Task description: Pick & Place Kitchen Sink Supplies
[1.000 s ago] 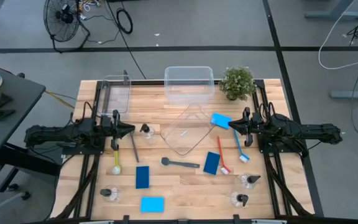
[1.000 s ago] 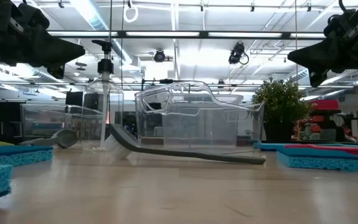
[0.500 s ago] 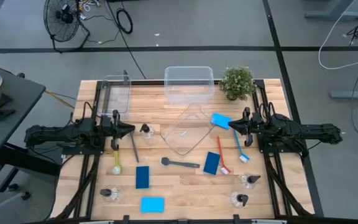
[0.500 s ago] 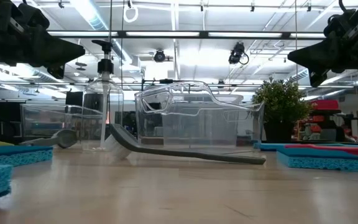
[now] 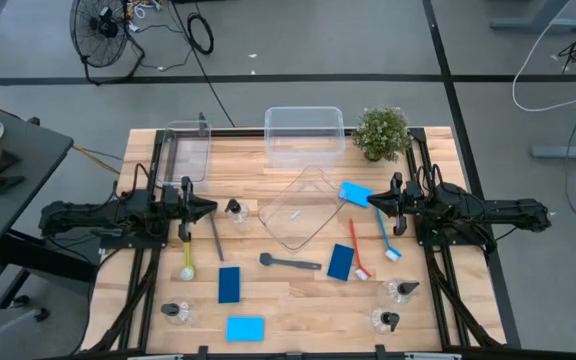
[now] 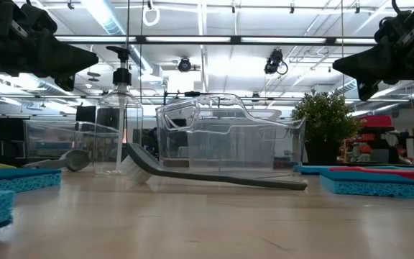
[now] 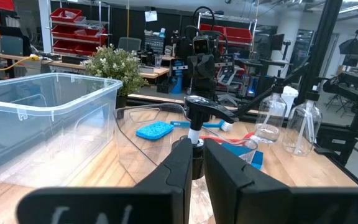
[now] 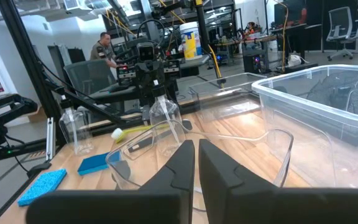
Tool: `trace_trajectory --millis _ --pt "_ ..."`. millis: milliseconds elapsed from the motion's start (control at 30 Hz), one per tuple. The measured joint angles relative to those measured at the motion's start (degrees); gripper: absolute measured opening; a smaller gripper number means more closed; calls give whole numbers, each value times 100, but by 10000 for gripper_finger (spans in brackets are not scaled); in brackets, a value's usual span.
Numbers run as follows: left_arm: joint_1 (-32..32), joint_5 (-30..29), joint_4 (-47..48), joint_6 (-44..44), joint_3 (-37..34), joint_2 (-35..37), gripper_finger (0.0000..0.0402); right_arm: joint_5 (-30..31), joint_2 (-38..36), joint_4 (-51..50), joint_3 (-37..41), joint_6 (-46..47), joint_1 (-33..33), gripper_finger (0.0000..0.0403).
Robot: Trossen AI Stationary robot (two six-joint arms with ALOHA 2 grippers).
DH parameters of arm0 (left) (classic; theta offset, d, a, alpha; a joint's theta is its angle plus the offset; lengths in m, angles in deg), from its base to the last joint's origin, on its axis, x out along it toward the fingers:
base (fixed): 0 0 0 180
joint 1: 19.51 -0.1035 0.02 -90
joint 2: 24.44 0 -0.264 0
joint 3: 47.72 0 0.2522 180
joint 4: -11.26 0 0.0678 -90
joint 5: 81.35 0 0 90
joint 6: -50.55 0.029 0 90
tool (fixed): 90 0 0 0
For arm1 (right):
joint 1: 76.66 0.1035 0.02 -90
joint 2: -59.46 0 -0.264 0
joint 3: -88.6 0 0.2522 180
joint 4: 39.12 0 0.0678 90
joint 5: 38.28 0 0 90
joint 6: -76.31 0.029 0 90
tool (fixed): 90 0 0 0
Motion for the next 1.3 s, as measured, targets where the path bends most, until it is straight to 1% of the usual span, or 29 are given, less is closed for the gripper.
trace_trajectory --millis 733,933,1033,1300 --pt "-1 0 -32 1 0 0 46 -2 -2 31 -2 0 -2 27" --pt "0 2 -354 -5 0 0 46 -2 -2 226 -1 45 -1 27" --pt "0 2 -613 -167 0 2 46 -2 -2 466 1 344 0 27" --pt "0 1 -1639 -152 0 2 46 59 0 1387 1 1362 1 27"
